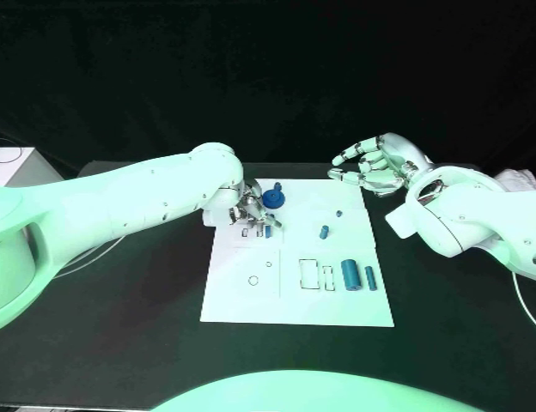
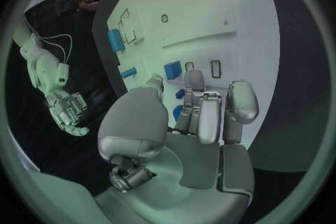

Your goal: Assemble the parts on the task board

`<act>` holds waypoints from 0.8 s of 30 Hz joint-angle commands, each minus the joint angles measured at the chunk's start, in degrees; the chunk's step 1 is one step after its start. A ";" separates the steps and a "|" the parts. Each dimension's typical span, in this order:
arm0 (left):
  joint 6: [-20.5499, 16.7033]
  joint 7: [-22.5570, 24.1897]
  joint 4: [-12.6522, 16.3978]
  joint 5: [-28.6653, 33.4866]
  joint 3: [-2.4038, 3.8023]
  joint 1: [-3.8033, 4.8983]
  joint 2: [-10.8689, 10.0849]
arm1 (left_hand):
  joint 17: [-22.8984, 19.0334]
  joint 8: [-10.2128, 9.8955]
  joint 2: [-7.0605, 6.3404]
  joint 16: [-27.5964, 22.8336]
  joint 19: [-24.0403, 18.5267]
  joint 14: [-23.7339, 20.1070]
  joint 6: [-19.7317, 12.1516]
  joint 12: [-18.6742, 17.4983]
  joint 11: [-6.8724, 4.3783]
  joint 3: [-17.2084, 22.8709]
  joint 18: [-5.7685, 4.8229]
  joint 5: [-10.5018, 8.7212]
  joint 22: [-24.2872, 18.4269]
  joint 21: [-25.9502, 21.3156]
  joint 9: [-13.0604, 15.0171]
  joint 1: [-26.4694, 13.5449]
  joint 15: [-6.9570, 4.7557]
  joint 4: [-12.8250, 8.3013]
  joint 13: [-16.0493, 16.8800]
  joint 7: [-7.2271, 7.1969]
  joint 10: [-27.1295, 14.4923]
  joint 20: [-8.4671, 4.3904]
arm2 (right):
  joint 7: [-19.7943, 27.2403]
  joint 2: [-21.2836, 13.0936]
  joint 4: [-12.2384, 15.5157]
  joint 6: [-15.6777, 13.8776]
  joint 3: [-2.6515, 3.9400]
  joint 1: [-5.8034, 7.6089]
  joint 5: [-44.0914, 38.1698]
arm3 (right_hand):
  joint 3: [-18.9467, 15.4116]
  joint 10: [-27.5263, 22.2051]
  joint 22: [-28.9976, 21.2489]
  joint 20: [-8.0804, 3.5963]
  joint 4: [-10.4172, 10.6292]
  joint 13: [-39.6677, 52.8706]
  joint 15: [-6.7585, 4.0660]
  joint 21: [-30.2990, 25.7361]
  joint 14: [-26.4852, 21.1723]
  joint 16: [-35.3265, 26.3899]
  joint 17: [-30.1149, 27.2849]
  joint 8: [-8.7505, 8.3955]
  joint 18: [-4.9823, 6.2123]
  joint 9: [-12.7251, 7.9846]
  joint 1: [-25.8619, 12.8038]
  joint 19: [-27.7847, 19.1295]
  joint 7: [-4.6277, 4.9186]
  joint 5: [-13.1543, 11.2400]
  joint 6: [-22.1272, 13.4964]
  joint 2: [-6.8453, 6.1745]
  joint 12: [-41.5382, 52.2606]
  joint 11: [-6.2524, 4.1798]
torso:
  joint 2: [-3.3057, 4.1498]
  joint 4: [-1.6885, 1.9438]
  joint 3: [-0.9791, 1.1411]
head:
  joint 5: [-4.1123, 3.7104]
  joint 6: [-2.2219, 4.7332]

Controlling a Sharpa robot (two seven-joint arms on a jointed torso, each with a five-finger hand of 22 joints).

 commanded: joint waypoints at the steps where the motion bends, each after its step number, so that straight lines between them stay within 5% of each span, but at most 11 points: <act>1: 1.24 0.98 0.37 0.24 0.00 -0.04 -0.01 | 3.32 -0.44 0.13 0.16 -0.16 1.36 -0.03 0.34 -0.10 0.47 -0.37 0.04 0.12 0.26 0.09 0.86 -0.01 0.04 0.12 -0.07 0.02 0.12 | -0.08 0.08 -0.07 1.01 0.01 0.00 -0.81 | 0.42 -0.15 9.05 -0.53 0.09 3.35 -0.31 -0.36 5.16 -0.26 11.68 0.36 0.87 0.10 0.48 1.78 -0.02 0.23 -0.36 0.00 -0.06 -0.30 | -0.01 -0.04 0.06 | 0.03 0.08; 24: 0.39 1.07 1.32 -0.01 -0.02 -0.11 -0.53 | 3.74 -1.25 1.75 0.42 -0.09 1.58 1.41 -0.18 -0.67 5.51 -0.41 0.04 0.44 0.44 0.61 6.49 -0.46 -0.04 -0.10 -0.72 0.20 -0.13 | -1.03 0.58 -0.67 1.77 -0.04 -0.07 -1.88 | 0.51 -0.16 9.03 -0.53 0.13 3.32 -0.31 -0.41 5.16 -0.28 11.66 0.45 0.88 0.13 0.43 1.77 -0.02 0.33 -0.44 0.04 -0.07 -0.29 | 0.16 0.02 0.04 | -0.01 0.08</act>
